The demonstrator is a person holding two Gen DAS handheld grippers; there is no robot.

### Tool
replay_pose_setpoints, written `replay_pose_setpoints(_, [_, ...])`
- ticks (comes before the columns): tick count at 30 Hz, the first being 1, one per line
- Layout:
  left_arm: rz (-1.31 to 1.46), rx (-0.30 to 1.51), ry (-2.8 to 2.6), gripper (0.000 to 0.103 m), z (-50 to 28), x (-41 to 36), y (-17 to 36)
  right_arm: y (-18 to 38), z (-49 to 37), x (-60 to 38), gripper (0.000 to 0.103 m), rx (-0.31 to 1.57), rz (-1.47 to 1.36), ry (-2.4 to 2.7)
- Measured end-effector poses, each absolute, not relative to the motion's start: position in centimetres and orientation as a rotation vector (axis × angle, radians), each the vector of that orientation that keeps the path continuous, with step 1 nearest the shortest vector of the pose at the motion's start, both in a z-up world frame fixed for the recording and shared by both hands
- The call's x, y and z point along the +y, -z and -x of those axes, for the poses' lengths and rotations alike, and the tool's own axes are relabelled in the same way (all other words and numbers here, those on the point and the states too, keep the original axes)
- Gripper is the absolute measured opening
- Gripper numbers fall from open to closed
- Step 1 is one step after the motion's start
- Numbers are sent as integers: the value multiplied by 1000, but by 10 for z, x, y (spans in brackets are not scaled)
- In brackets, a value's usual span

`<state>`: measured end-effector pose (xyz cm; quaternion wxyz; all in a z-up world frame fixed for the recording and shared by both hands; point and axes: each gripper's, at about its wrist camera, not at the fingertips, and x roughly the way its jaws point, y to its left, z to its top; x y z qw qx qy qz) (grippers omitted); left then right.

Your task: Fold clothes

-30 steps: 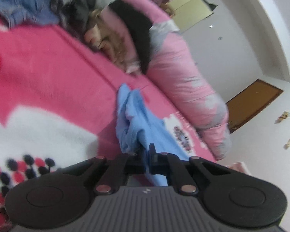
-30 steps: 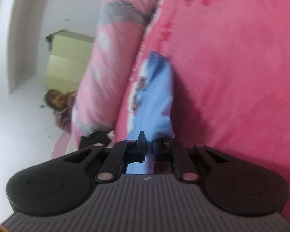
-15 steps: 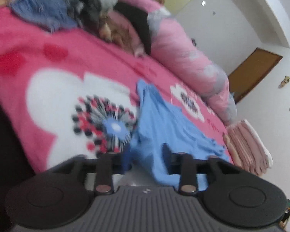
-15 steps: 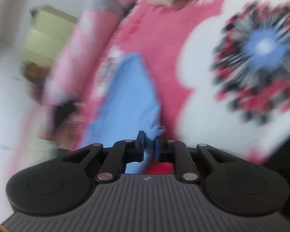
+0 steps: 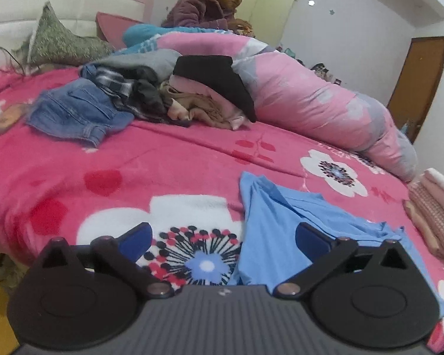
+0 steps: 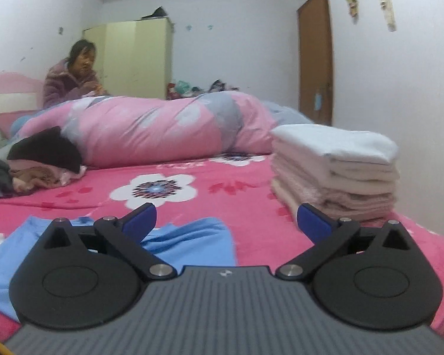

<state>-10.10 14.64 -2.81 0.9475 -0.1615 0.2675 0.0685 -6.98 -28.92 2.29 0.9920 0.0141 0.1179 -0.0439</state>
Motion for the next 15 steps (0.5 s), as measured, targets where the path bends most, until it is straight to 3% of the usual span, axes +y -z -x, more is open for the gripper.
replay_pose_setpoints(15, [310, 559, -47, 103, 89, 129, 53, -41, 31, -205, 102, 43, 37, -164])
